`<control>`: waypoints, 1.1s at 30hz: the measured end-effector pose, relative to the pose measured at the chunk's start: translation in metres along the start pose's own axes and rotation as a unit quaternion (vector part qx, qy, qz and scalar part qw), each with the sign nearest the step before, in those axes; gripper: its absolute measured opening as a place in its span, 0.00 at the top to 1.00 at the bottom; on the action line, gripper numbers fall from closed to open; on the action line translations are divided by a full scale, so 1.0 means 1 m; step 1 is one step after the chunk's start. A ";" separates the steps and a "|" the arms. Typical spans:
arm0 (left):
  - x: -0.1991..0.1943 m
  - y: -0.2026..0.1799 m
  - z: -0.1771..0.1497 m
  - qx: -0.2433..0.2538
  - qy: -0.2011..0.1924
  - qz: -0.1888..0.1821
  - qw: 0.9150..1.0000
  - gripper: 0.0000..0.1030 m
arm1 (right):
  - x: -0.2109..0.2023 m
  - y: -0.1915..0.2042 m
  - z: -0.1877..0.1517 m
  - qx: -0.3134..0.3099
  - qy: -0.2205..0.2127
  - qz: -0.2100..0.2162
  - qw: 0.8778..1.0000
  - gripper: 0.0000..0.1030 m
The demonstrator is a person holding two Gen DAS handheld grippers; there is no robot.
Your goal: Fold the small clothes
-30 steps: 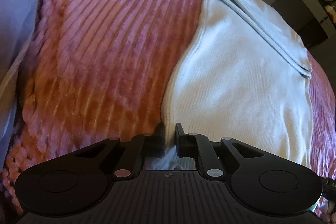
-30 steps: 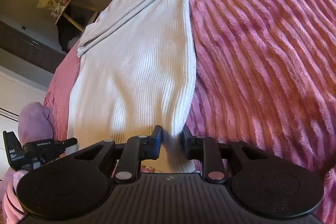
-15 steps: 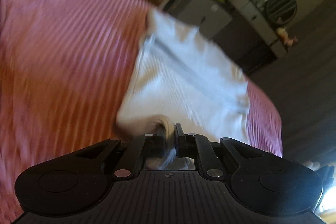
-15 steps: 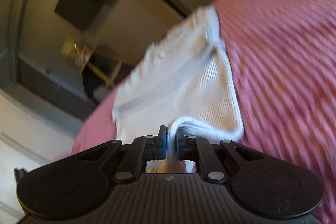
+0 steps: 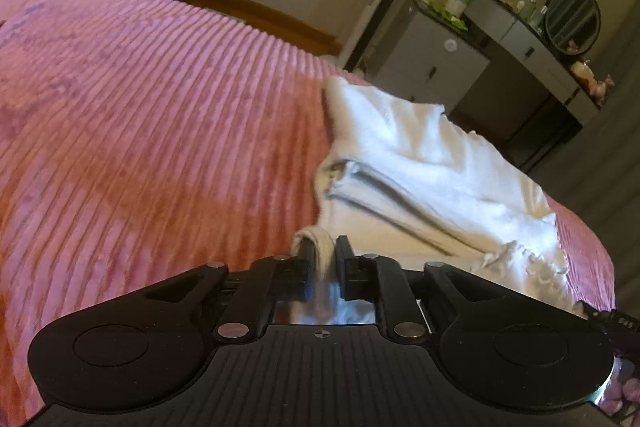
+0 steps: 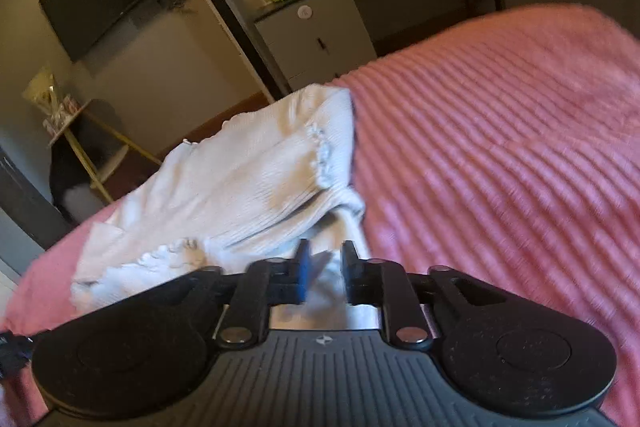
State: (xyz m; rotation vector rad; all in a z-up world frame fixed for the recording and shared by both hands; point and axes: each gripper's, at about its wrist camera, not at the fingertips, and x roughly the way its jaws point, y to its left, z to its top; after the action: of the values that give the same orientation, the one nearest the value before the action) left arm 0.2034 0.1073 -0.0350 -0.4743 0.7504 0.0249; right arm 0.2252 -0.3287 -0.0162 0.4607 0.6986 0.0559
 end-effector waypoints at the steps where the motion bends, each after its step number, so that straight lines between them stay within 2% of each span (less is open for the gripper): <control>1: -0.001 0.006 0.001 0.002 -0.007 0.003 1.000 0.78 | -0.005 -0.003 -0.001 -0.004 -0.013 -0.003 1.000 0.66; 5: -0.019 0.016 -0.002 0.059 -0.042 0.032 0.997 0.71 | -0.024 -0.009 -0.004 -0.054 -0.051 -0.011 0.997 0.62; 6: -0.022 0.017 -0.003 0.074 -0.042 0.019 0.996 0.67 | -0.024 -0.008 -0.005 -0.073 -0.048 -0.007 0.996 0.60; 8: -0.025 0.015 -0.006 0.110 -0.027 -0.023 0.993 0.48 | -0.017 -0.006 -0.007 -0.100 -0.035 0.002 0.994 0.57; 9: -0.023 0.011 -0.009 0.129 -0.022 -0.030 0.991 0.45 | -0.015 -0.005 -0.009 -0.106 -0.028 0.004 0.994 0.57; 12: -0.010 -0.005 -0.015 0.181 -0.014 -0.011 0.983 0.42 | -0.002 -0.001 -0.011 -0.107 -0.011 0.016 0.994 0.57; 14: 0.007 -0.007 -0.012 0.172 -0.001 -0.017 0.985 0.40 | 0.007 0.003 -0.010 -0.104 -0.006 0.019 0.994 0.57; 17: 0.030 0.003 -0.001 0.125 0.023 -0.030 0.991 0.40 | 0.021 0.008 -0.007 -0.102 0.005 0.025 0.994 0.57; 21: 0.050 0.008 0.015 0.083 0.023 -0.031 0.996 0.40 | 0.032 0.016 -0.004 -0.119 0.015 0.028 0.992 0.57; 24: 0.059 0.004 0.021 0.069 0.025 -0.026 0.997 0.48 | 0.040 0.014 0.000 -0.109 0.020 0.026 0.993 0.58; 26: 0.062 0.000 0.022 0.072 0.027 -0.023 0.997 0.69 | 0.044 0.014 0.001 -0.107 0.020 0.028 0.994 0.66; 28: 0.060 -0.005 0.023 0.078 0.019 -0.025 0.997 0.78 | 0.044 0.017 0.001 -0.119 0.017 0.027 0.992 0.92; 31: 0.052 -0.014 0.020 0.105 -0.004 0.000 0.995 0.89 | 0.040 0.019 -0.001 -0.129 0.008 0.032 0.991 0.92; 33: 0.044 -0.016 0.018 0.109 -0.014 0.002 0.994 0.90 | 0.035 0.019 -0.002 -0.126 0.003 0.036 0.991 0.92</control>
State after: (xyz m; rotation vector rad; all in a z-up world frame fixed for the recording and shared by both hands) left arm 0.2509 0.0941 -0.0459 -0.2648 0.7178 -0.0467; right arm 0.2525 -0.3039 -0.0308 0.2431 0.6705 0.2117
